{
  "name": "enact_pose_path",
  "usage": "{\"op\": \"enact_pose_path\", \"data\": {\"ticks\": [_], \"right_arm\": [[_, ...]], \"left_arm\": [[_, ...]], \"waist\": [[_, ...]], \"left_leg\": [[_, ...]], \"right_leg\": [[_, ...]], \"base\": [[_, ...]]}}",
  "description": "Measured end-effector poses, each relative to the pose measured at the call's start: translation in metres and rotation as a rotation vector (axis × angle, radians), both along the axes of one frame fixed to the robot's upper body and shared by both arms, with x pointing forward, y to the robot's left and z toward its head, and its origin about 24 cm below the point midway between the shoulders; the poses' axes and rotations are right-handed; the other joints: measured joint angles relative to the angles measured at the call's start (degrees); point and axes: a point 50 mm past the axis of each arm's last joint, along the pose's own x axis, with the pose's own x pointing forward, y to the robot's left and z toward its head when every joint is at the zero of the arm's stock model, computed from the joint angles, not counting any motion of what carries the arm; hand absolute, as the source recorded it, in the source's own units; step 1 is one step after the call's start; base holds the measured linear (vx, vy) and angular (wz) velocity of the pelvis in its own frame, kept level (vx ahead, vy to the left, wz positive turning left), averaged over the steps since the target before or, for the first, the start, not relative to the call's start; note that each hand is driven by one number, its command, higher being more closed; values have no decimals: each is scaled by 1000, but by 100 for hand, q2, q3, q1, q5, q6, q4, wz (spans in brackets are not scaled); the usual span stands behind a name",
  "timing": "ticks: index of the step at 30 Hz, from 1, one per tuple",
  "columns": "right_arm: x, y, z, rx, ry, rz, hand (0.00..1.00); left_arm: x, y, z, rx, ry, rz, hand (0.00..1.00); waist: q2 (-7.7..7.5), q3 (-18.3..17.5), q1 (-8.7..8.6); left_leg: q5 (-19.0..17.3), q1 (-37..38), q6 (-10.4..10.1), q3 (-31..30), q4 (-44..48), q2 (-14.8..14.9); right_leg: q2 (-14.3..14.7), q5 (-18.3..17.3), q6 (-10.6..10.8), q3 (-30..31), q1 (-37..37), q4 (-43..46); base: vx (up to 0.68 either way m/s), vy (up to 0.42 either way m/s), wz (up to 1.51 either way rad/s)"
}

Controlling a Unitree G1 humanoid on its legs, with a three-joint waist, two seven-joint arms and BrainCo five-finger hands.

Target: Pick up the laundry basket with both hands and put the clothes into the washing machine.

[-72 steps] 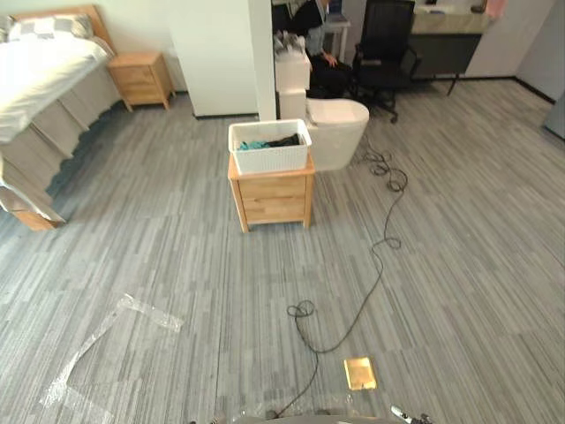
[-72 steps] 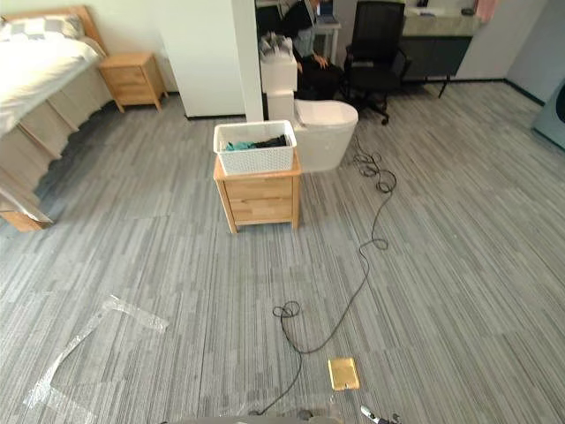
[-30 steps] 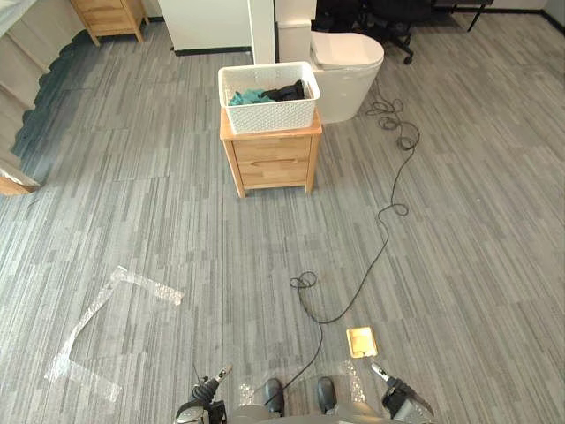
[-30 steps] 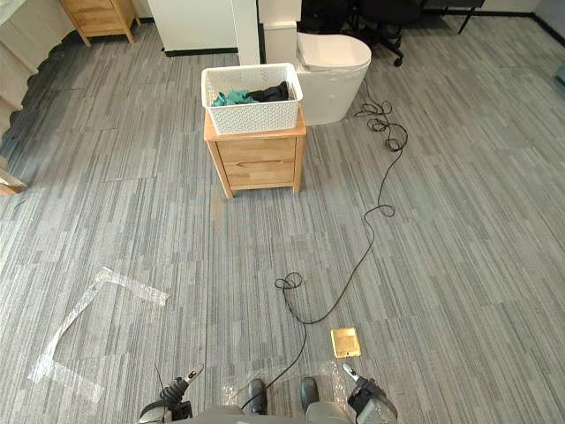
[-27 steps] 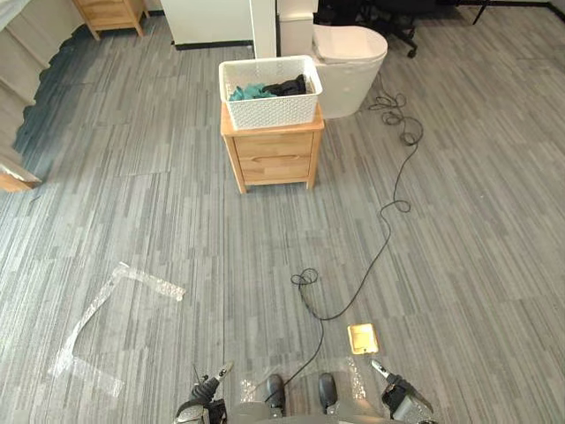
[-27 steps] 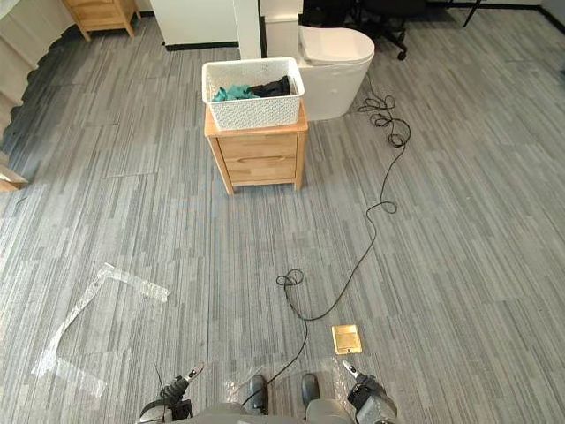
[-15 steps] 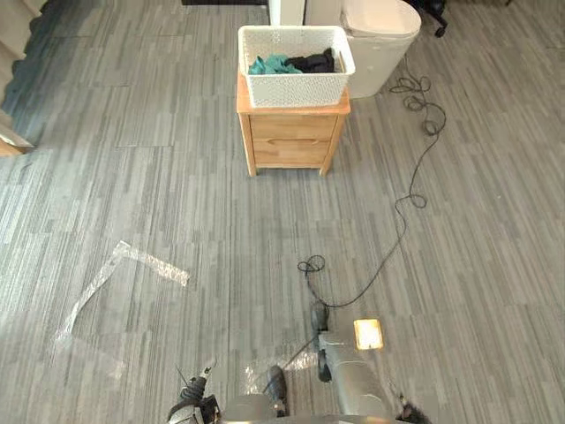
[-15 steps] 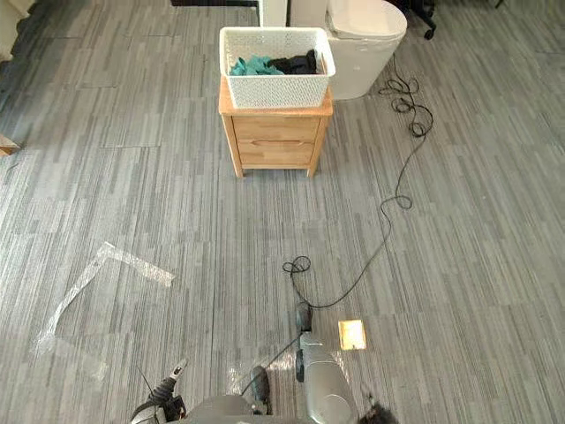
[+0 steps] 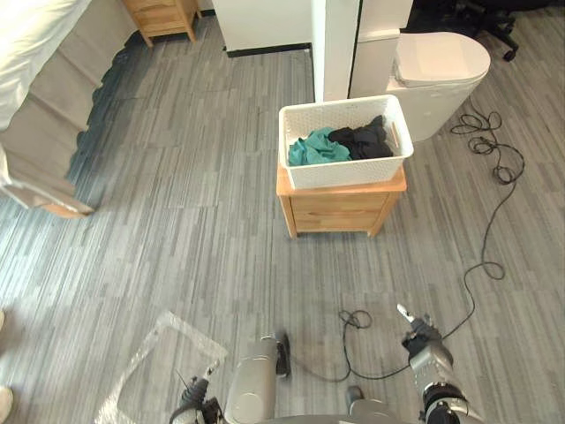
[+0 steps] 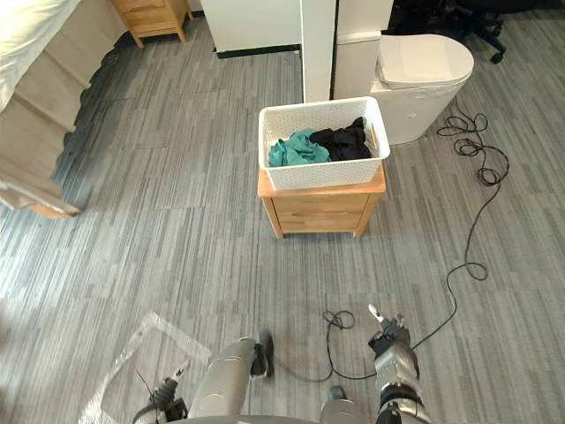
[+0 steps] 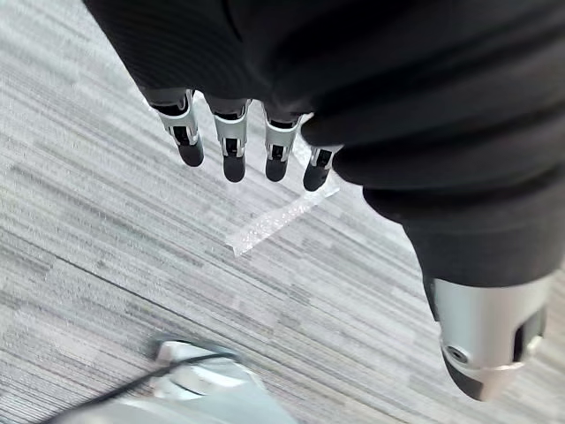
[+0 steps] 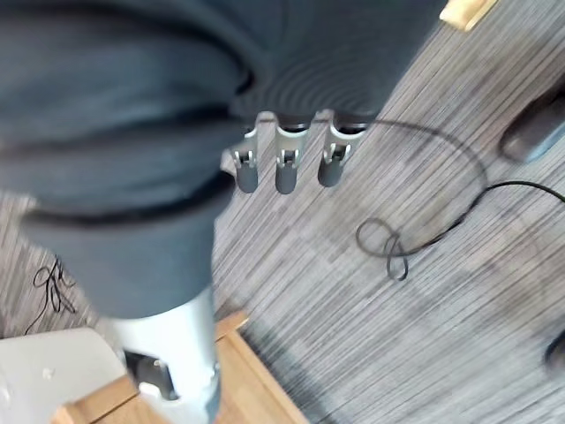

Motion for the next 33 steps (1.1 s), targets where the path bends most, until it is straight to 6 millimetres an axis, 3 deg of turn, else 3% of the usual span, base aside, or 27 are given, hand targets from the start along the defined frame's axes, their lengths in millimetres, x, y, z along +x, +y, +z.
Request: {"op": "enact_pose_path", "data": {"ticks": [1,2,3,4,7,8,9,10,12,13,15,16,17,18,21,25,27,29,31,33], "right_arm": [[-3,4,-3,12,11,2,0],[-9,13,-9,41,41,4,0],[-15,22,-16,75,76,14,0],[-17,24,-17,79,86,19,0],[-32,24,-25,93,145,33,0],[-35,20,-25,86,155,31,0],[-38,16,-26,87,163,11,0],[-46,13,-29,95,184,-17,0],[-54,13,-32,113,206,-49,0],[-69,12,-37,130,245,-93,0],[-78,6,-39,130,270,-147,0],[-79,2,-38,135,263,-180,0],[-81,1,-39,140,263,-195,0],[-84,-1,-39,142,263,-213,0],[-79,-5,-37,126,254,-200,0],[-73,0,-36,87,269,-89,0],[-71,0,-35,51,275,-25,0],[-64,-5,-30,0,251,24,0],[-56,-12,-22,-53,202,38,0],[-37,-23,-5,-123,96,38,0]], "left_arm": [[1,4,1,11,-2,0,0],[3,10,2,34,3,4,0],[9,10,3,35,-14,2,0],[11,9,3,34,-18,1,0],[38,6,8,25,-102,2,0],[56,6,12,26,-149,0,0],[78,10,18,35,-204,-8,0],[98,13,26,49,-253,-34,0],[111,18,32,67,-291,-42,0],[113,22,33,77,-296,-40,0],[109,6,28,30,-283,-27,0],[105,-4,24,-3,-270,-4,0],[102,-9,22,-19,-261,16,0],[97,-14,19,-41,-249,42,0],[76,-15,13,-43,-205,78,0],[36,-4,5,-23,-113,143,0],[27,-3,3,-16,-89,137,0],[25,-2,3,-13,-85,135,0],[28,-1,4,-7,-89,104,0],[29,-2,4,-8,-89,104,0]], "waist": [[-123,-12,2],[-248,-9,16],[-211,9,14],[-184,13,13],[149,-50,-18],[296,-80,-99],[338,-35,-172],[244,-1,-286],[52,81,-444],[-96,113,-614],[93,153,-622],[205,195,-628],[221,189,-628],[211,193,-637],[199,166,-624],[137,-28,-554],[159,-92,-420],[208,-128,-437],[135,-116,-440],[168,-137,-474]], "left_leg": [[51,99,172,141,-30,-64],[-71,369,369,377,-85,-145],[-114,906,435,567,-328,-124],[-114,1025,435,582,-402,-105],[-154,1990,382,895,-1107,179],[-286,2134,299,924,-1301,331],[-381,2211,211,932,-1431,396],[-394,2208,185,970,-1448,381],[-497,2334,24,960,-1435,306],[-651,2503,-218,892,-1390,242],[-644,2621,-381,916,-1453,399],[-583,2749,-472,943,-1459,527],[-528,2811,-561,958,-1467,577],[-396,2948,-603,962,-1484,616],[-222,3186,-677,969,-1582,636],[-178,2952,-729,933,-936,642],[-178,2662,-728,905,-107,764],[-107,2512,-678,926,315,844],[37,2357,-698,952,513,814],[-412,2343,-645,913,2,507]], "right_leg": [[-73,109,177,125,-92,218],[-128,410,651,357,-198,661],[-47,414,1196,407,-324,1201],[-16,335,1253,391,-352,1288],[138,-168,842,-528,-1096,1524],[191,-207,767,-881,-1539,1229],[208,-155,764,-1018,-1844,570],[164,222,777,-1079,-1994,-436],[96,920,801,-1096,-2059,-1354],[75,1932,864,-917,-2028,-1476],[324,1858,666,-980,-1992,-1298],[455,1623,552,-1017,-1979,-1010],[506,1518,462,-1047,-1969,-863],[542,1292,334,-1133,-1922,-588],[518,815,288,-1324,-1850,-84],[434,608,201,-1448,-1690,-11],[397,563,157,-1501,-1400,-151],[352,501,117,-1632,-1237,-169],[237,485,106,-1729,-1128,-232],[55,505,91,-1746,-1103,-292]], "base": [[643,309,-36],[726,310,-54],[672,266,-58],[447,131,-72],[301,36,-92],[255,-52,-71],[299,-108,-52],[290,-181,-17],[271,-266,20],[270,-280,31],[217,-214,-7],[163,-155,-19],[220,-172,13],[221,-141,41],[190,-101,39],[119,-78,24],[85,-76,15],[72,-61,27],[59,-55,37],[10,8,16]]}}
